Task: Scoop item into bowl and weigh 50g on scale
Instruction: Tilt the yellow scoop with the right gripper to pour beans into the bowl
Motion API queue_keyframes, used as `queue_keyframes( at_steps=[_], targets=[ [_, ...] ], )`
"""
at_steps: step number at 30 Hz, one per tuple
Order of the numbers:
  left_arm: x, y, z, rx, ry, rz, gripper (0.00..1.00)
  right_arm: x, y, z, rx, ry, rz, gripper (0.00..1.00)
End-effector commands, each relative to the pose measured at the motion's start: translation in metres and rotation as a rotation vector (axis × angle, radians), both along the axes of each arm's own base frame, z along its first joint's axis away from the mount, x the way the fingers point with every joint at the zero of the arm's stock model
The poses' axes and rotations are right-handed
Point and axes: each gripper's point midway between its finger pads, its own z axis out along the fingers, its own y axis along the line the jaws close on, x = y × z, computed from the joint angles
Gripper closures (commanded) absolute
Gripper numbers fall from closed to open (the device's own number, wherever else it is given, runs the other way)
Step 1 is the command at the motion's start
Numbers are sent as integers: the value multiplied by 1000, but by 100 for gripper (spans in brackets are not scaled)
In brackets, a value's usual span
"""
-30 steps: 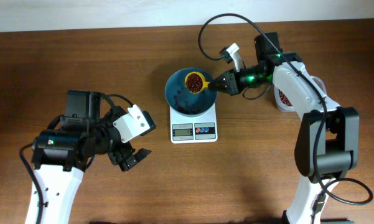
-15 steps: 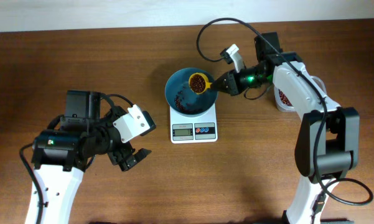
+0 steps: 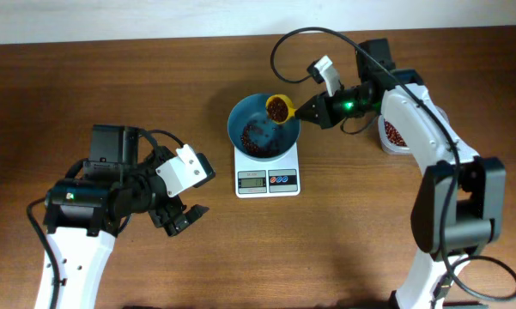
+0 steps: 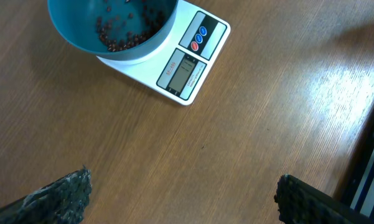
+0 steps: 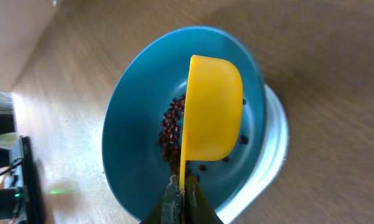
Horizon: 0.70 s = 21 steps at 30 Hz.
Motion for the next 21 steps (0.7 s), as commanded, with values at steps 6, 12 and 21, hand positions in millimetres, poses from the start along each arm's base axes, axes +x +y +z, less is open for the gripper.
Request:
queue_keyframes(
  at_steps=[6, 12, 21],
  targets=[
    [0, 2, 1, 3, -11, 0, 1, -5, 5, 22, -161, -118, 19, 96],
    [0, 2, 1, 3, -11, 0, 1, -11, 19, 13, -240, -134, 49, 96],
    [0, 2, 1, 2, -11, -1, 1, -13, 20, 14, -239, -131, 53, 96]
  ],
)
